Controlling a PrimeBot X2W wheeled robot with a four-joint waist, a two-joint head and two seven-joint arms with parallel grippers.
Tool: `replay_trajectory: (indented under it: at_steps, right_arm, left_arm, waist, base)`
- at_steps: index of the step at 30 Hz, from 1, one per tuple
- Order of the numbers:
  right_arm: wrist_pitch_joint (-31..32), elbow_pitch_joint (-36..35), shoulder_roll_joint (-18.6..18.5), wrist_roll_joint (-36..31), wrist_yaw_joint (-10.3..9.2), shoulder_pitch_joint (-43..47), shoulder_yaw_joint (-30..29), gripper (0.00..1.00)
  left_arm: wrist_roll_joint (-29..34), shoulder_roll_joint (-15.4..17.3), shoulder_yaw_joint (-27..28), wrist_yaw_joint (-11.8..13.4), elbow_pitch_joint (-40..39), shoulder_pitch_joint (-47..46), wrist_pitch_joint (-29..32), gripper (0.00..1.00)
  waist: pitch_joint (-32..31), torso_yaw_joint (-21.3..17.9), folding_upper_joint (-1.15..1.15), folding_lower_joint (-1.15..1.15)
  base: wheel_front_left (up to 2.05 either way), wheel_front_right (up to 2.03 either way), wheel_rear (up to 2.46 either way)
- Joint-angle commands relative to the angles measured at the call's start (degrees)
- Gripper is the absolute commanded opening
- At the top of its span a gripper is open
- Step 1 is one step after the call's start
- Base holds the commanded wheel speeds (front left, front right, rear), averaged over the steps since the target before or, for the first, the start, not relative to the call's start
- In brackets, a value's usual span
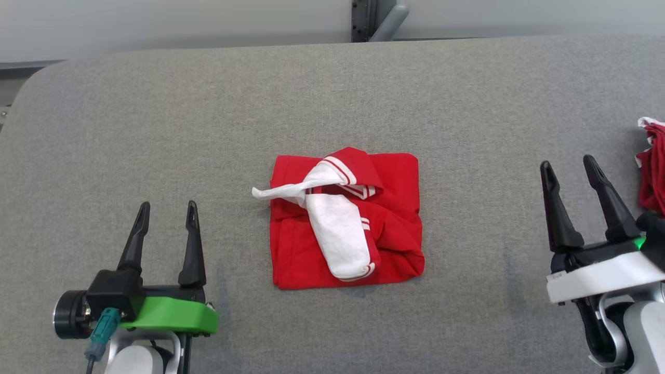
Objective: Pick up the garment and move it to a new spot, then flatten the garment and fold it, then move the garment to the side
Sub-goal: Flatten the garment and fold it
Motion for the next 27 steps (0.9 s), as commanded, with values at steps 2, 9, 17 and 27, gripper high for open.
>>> replay_trajectory:
  at_steps: [2, 9, 17, 27]
  right_arm:
    - [-2.1, 1.5, -0.2, -0.8, -0.01, 2.0, -0.7, 1.00]
    - [-4.5, 4.9, -0.3, -0.4, -0.01, 3.9, -0.6, 1.00]
    - [-5.0, 6.9, -0.9, 0.7, -0.01, 3.0, 0.0, 1.00]
    - [-4.1, 11.7, -2.2, 2.1, -0.01, -2.3, 4.5, 0.00]
  left_arm:
    - [-0.2, 0.8, 0.2, 0.3, -0.7, 1.7, 0.8, 1.00]
    - [-0.5, 1.6, -0.1, 0.6, -2.8, 4.7, 2.7, 1.00]
    - [-0.8, 1.7, -0.9, 0.9, -3.9, 4.9, 3.8, 1.00]
    - [-0.8, 0.9, -2.5, 0.5, -3.5, 1.6, 3.2, 1.00]
  waist:
    - [-1.4, -0.8, 0.00, 0.00]
    - [-2.9, -1.3, 0.00, 0.00]
    - [-2.7, -0.6, 0.00, 0.00]
    - [-0.3, 3.6, 0.00, 0.00]
  base:
    - [0.00, 0.00, 0.00]
    - [0.00, 0.00, 0.00]
    - [0.00, 0.00, 0.00]
    - [0.00, 0.00, 0.00]
